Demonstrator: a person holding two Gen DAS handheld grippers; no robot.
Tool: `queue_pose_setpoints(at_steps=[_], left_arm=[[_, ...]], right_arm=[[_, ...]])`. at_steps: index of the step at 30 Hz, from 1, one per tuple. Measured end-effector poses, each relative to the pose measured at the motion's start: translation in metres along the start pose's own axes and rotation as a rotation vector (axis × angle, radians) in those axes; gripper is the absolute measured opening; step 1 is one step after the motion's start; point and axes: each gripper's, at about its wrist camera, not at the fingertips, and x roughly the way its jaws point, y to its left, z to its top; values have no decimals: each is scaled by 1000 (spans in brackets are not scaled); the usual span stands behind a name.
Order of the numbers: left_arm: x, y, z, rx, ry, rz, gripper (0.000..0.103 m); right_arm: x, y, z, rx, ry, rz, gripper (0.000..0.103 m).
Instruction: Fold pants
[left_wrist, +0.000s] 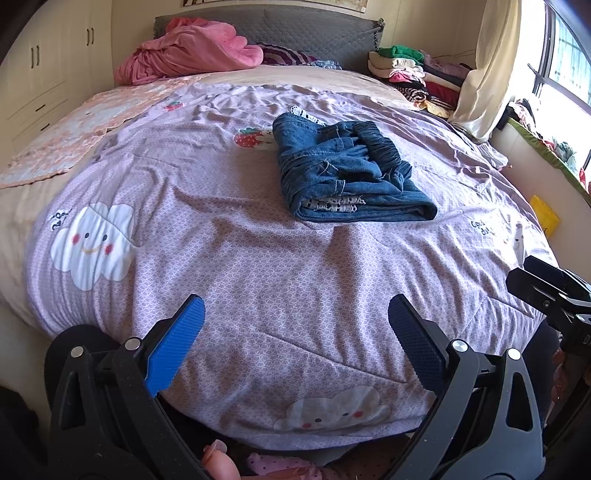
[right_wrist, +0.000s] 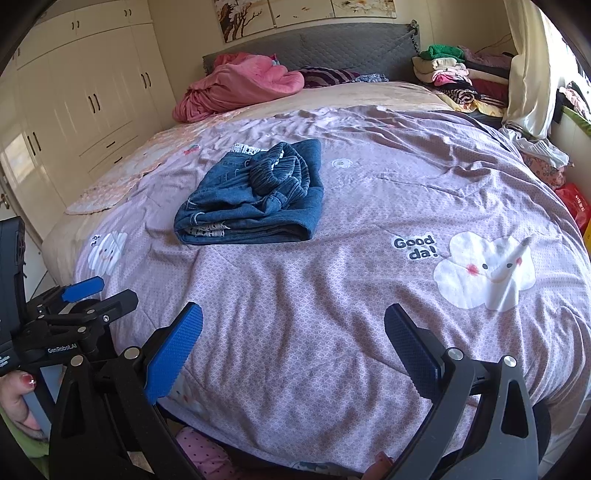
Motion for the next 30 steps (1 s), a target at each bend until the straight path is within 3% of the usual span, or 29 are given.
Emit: queue_pose_setpoints(at_steps=[30], left_arm=[[-4,1,2,-2,-5,-24,93]], right_arm=[[-3,-5,2,-2,-1,-18,98]])
